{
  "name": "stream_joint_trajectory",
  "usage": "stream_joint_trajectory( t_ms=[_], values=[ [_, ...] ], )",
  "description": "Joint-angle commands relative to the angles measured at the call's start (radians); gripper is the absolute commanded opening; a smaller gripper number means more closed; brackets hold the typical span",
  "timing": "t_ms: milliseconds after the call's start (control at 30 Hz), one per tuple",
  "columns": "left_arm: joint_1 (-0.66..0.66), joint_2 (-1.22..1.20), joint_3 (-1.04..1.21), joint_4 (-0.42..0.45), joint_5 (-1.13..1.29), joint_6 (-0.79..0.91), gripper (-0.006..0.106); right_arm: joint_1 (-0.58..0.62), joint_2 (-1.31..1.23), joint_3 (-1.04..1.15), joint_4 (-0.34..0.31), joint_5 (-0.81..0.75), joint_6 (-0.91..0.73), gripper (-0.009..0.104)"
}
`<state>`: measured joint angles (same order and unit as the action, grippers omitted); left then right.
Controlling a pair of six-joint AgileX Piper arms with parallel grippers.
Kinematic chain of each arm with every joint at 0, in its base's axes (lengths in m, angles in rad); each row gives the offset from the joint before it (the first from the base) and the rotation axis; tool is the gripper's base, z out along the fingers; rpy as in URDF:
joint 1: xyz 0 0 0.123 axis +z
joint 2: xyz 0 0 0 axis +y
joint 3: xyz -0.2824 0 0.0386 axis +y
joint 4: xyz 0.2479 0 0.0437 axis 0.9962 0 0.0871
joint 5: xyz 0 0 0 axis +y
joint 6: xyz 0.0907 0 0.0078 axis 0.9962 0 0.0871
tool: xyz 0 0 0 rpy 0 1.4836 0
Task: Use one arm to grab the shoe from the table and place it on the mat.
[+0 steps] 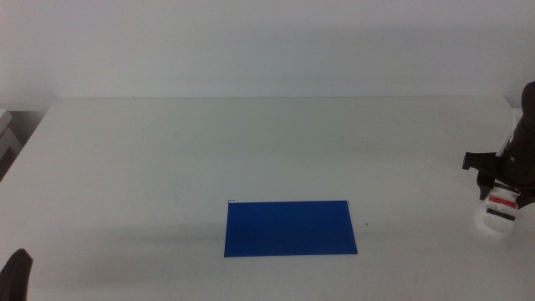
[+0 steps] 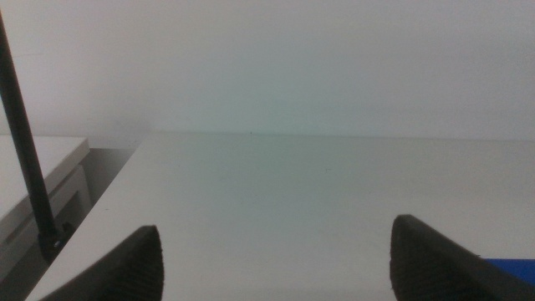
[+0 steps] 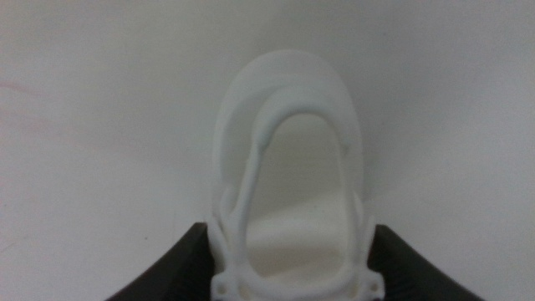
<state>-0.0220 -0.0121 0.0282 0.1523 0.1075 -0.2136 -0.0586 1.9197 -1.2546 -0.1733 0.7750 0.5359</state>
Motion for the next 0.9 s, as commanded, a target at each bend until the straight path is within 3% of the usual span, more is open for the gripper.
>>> stream_joint_trajectory(
  t_ms=[0, 33, 400, 867],
  values=[
    [-0.003, -0.014, 0.009, 0.0, -0.076, -0.006, 0.092, -0.008, -0.041, -0.027, -0.03, -0.015, -0.005, 0.017],
    [-0.003, -0.014, 0.009, 0.0, -0.076, -0.006, 0.092, 0.003, -0.079, -0.028, -0.027, 0.008, -0.005, -0.004],
    [-0.003, -0.014, 0.009, 0.0, -0.076, -0.006, 0.092, 0.111, -0.202, -0.045, 0.002, 0.087, 0.053, -0.004],
    [-0.003, -0.014, 0.009, 0.0, -0.076, -0.006, 0.092, 0.541, -0.102, -0.326, -0.078, 0.275, 0.325, -0.004]
  ],
)
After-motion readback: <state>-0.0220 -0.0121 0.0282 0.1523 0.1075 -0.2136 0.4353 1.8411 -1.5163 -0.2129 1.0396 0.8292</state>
